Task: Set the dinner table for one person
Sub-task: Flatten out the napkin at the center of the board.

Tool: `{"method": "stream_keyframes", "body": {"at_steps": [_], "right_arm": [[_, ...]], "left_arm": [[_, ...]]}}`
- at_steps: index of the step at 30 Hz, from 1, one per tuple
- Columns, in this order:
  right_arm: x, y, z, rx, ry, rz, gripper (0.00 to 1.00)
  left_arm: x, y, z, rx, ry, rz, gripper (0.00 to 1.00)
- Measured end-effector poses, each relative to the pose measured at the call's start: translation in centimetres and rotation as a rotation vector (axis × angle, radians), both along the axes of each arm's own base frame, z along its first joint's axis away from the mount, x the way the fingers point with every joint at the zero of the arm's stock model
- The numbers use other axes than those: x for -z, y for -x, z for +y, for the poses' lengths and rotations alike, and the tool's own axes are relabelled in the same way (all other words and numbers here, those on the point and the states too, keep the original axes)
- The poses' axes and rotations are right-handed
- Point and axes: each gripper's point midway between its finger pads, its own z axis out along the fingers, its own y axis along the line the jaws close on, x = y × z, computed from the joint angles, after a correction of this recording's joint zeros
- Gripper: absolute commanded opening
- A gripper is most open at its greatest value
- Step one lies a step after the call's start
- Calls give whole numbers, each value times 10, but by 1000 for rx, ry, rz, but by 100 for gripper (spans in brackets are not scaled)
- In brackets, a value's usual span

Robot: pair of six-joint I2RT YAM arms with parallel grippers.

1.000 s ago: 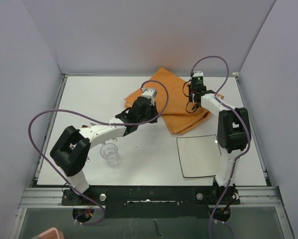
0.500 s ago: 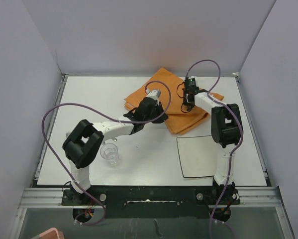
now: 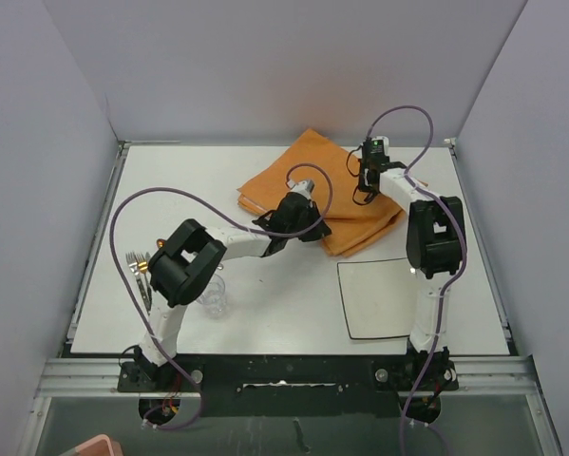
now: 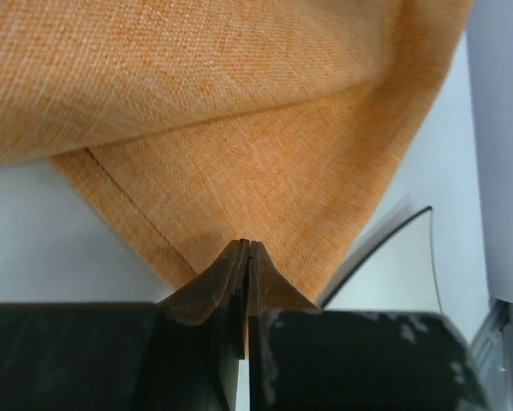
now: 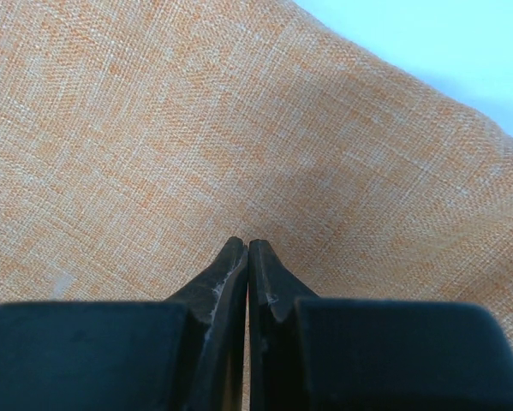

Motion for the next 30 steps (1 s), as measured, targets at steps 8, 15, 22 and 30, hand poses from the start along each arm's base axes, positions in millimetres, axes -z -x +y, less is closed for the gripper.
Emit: {"method": "stream_keyframes", "body": {"at_steps": [8,15,22,30], "right_arm": [[-3,-8,3,1,-9,0,0],[7,-10,2,15,-12,31,0],[-2,-16,-4,43,-25,24,0],[3,-12,-20,83,-30,53,0]], "left_arm": [[36,-15,-34,45,-121,31,0],[49,-10,-43,70,-163,71,0],[52,-1,-36,69,-259,50,0],[52,52,17,86,-461,84,0]]}}
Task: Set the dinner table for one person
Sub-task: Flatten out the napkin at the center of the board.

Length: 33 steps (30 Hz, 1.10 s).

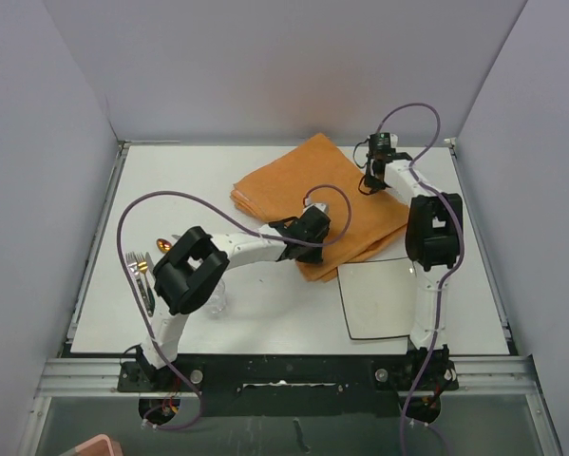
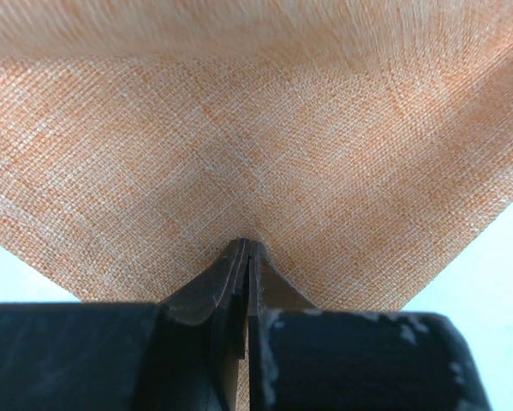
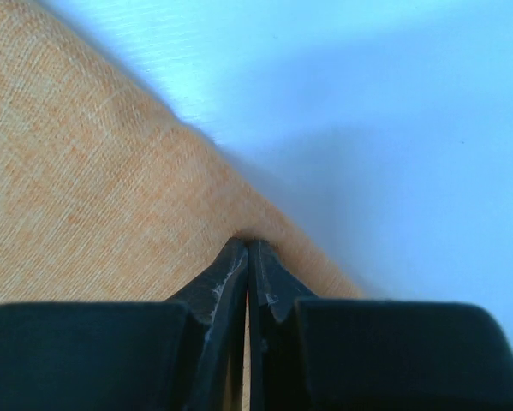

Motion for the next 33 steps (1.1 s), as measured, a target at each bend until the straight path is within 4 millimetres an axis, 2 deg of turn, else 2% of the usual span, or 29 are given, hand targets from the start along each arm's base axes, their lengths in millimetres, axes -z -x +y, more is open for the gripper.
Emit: {"method": "stream_keyframes", "body": {"at_steps": [6,10,15,21,26,30,33], "right_arm": [[28,1,1,12,-21,71,0],[27,1,3,15,-34,81,0],[27,1,3,20,-40,82,0],[28,6,2,32,-41,88,0],[29,37,-4,75,-33,135,0],[30,82,-9,117,-29,194,0],[30,108,-8,138,-26,224,0]], "left_arm": [[-2,25,44,11,-162,41,0],[-9,37,74,12,-260,45,0],[-36,44,101,4,-314,8,0],[-71,42,114,-21,-303,-60,0],[-89,39,118,-42,-286,-104,0],[-100,39,122,-55,-282,-128,0],[-108,40,125,-62,-280,-146,0]]}}
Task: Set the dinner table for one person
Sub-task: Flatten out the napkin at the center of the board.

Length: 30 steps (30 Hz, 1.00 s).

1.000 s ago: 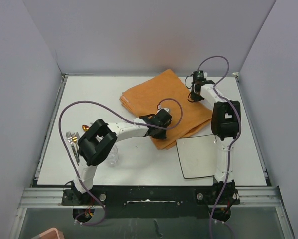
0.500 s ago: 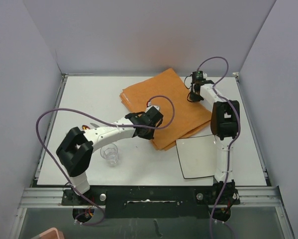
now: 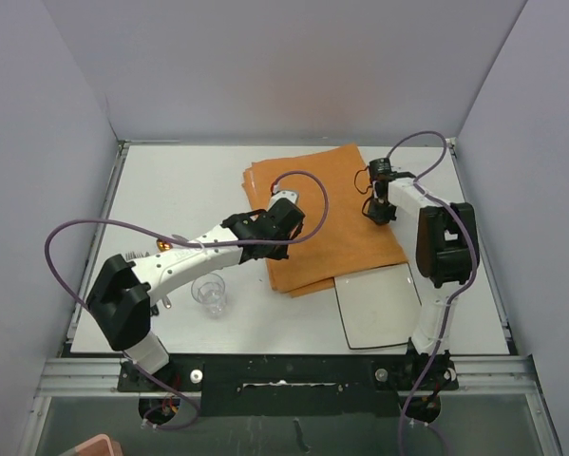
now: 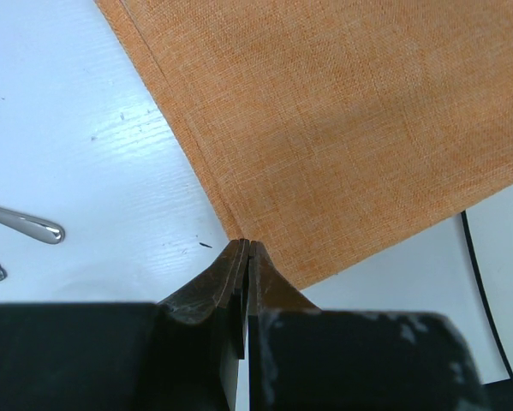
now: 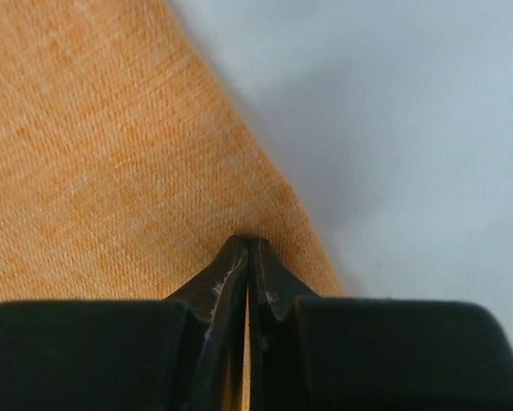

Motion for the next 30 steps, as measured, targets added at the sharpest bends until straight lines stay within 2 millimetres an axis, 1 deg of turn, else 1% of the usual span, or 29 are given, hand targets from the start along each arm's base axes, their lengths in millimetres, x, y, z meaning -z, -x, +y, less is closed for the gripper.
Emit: {"method": "stream_keyframes", "body": {"at_steps": [2,4,7,12,14,18,22,24,26,28,30], "right_arm": [[1,16,3,-1,11,21,0],[1,26,9,-14,27,35,0],[1,34,16,-33,44,52,0],[-2,40,25,-51,41,77,0],[-4,45,34,-67,32,95,0],[-4,48,59,-118,14,109,0],[-4,57,77,-156,4,129,0],[-3,58,81,-163,2,134,0],[-3,53,82,-161,1,130,0],[-6,46,83,-161,-2,112,0],[-9,38,82,-163,-4,81,0]], "left_arm": [[-5,1,1,0,4,-10,0],[-10,4,2,3,6,-19,0],[-16,7,1,8,9,-35,0],[-20,19,-6,30,4,-48,0],[-20,23,-7,38,-2,-49,0],[-20,26,-6,40,-16,-52,0],[-28,26,-2,31,-7,-71,0],[-34,27,2,22,3,-87,0],[-37,26,6,13,8,-105,0],[-36,24,9,3,6,-120,0],[-27,19,10,-6,5,-124,0]]}}
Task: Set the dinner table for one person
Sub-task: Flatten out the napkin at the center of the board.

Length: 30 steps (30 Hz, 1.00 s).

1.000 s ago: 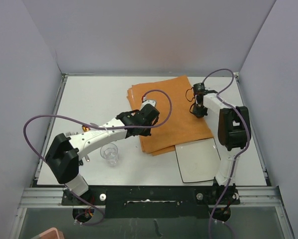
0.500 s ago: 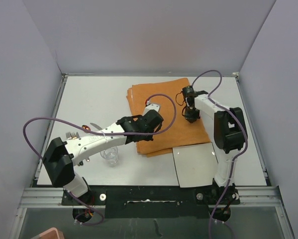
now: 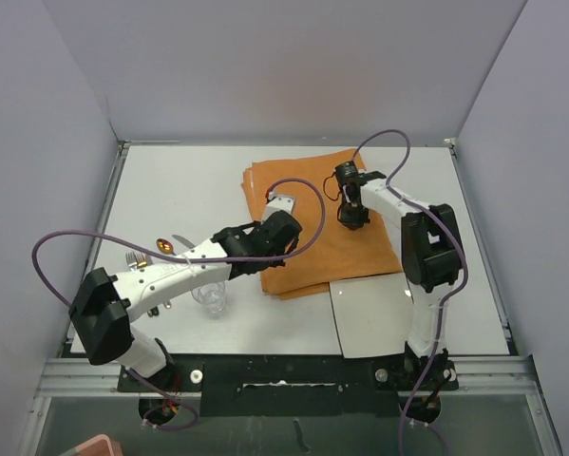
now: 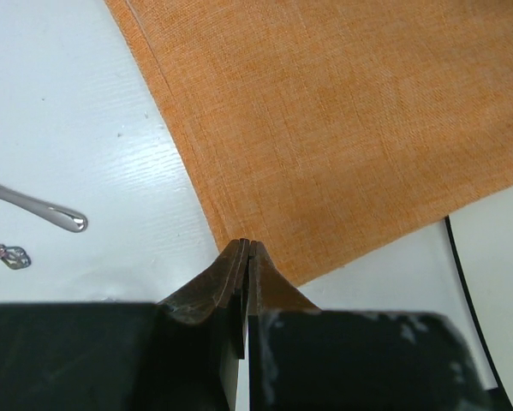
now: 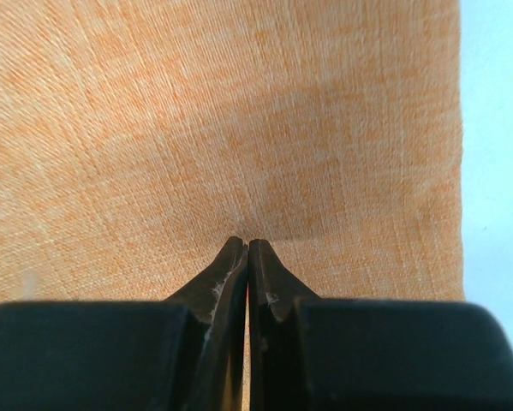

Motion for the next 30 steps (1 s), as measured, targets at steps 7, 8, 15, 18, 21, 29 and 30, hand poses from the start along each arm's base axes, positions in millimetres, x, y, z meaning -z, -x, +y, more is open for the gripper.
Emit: {"method": "stream_keyframes", "body": {"at_steps": [7,8,15,18,21,29,30], "right_arm": [[-57,-36,-11,5,-67,-210,0],[-70,-40,-14,8,-78,-245,0],[-165,-54,-43,46,-151,-502,0],[-188,-53,-48,49,-170,-560,0],[-197,-51,-48,46,-181,-580,0],[-212,-43,-44,69,-232,-602,0],[-215,-40,-43,70,-239,-606,0]], "left_arm": [[56,-35,-21,-23,27,74,0],[68,-37,-26,-20,26,96,0],[136,-31,-62,-10,81,257,0],[135,-33,-75,-19,151,269,0],[137,-32,-80,-31,183,286,0],[138,-28,-77,-58,210,289,0],[138,-26,-75,-61,206,288,0]]}}
